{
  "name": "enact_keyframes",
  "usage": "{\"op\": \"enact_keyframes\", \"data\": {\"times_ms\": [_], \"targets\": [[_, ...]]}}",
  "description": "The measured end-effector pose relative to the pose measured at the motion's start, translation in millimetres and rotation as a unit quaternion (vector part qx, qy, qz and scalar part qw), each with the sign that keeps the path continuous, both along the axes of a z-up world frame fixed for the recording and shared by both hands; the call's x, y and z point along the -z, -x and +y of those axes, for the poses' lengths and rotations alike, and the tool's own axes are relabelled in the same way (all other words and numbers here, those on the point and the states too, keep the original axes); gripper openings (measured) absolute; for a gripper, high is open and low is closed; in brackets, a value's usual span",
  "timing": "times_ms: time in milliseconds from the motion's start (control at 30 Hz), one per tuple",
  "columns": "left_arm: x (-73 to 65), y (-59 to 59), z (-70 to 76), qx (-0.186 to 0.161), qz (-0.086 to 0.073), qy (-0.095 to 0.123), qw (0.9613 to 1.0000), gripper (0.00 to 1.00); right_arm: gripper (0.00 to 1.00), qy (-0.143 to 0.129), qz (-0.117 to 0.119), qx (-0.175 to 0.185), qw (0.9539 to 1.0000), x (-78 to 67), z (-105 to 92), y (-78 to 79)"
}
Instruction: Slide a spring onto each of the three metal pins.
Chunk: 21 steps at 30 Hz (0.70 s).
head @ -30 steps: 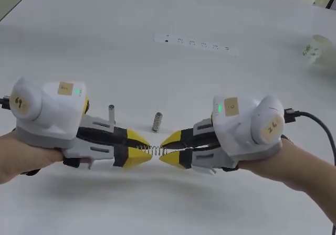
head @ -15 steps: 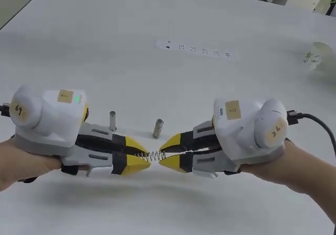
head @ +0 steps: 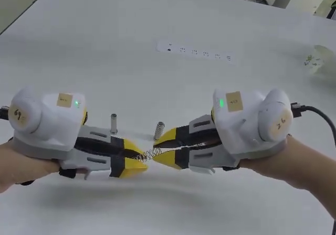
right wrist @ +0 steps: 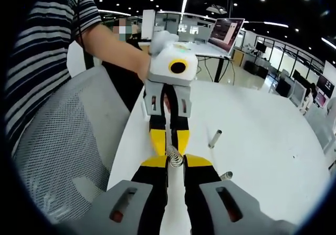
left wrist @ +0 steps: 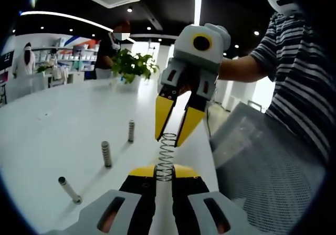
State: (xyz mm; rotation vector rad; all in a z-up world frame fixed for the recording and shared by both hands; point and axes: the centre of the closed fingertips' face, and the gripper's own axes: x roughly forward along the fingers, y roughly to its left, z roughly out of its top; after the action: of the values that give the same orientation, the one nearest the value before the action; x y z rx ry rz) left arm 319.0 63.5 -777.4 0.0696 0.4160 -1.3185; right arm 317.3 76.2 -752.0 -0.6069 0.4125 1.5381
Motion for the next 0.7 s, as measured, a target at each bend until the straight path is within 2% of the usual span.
{"op": "enact_keyframes", "data": {"times_ms": [167, 400, 700], "targets": [[0.9, 0.3, -2.3, 0.002, -0.003, -0.003, 1.0000, 0.02, 0.08, -0.016, -0.001, -0.001, 0.9999, -7.0, 8.0, 1.6], [-1.1, 0.1, -5.9, 0.003, -0.008, 0.000, 1.0000, 0.02, 0.08, -0.009, -0.030, -0.021, 0.9993, -12.2, 18.9, 3.6], [-3.9, -1.4, -6.9, 0.002, -0.014, 0.001, 0.9999, 0.02, 0.08, -0.007, -0.047, -0.030, 0.9984, -13.7, 25.3, 3.8]]}}
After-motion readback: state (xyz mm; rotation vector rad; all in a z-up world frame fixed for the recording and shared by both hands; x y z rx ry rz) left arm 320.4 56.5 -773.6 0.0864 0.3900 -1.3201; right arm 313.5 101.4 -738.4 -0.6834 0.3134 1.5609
